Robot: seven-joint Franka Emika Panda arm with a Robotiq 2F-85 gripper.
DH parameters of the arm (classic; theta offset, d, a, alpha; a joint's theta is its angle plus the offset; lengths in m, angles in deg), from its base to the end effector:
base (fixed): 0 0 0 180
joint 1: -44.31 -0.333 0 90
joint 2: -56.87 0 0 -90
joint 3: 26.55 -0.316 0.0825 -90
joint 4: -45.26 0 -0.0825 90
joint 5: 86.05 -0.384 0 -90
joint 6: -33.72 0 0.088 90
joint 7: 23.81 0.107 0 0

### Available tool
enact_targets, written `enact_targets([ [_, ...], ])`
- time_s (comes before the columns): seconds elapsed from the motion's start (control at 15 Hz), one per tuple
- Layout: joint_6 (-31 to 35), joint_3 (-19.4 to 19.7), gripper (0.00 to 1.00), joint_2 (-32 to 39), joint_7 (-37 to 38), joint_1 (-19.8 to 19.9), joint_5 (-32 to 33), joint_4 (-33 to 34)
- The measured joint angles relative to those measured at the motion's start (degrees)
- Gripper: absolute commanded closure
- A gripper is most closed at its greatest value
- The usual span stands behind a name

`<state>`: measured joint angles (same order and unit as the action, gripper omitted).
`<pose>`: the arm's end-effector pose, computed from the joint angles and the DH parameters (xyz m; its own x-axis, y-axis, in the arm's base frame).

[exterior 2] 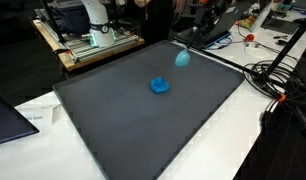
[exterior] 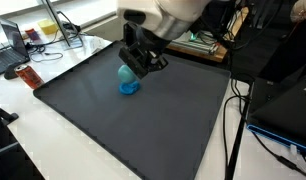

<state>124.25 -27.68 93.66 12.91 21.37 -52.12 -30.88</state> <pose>0.6540 0.2241 0.3466 0.9952 -0.0980 -0.0050 -0.0727 -0.7709 0.6328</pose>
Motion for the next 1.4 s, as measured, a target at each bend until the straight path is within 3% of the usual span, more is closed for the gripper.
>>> enact_targets([
  [0.73, -6.71, 4.98, 0.78, 19.29, -0.26, -3.53, 5.68, 19.55],
  [1.4, -10.49, 5.04, 0.78, 26.43, -6.63, -3.01, 4.95, 28.88],
])
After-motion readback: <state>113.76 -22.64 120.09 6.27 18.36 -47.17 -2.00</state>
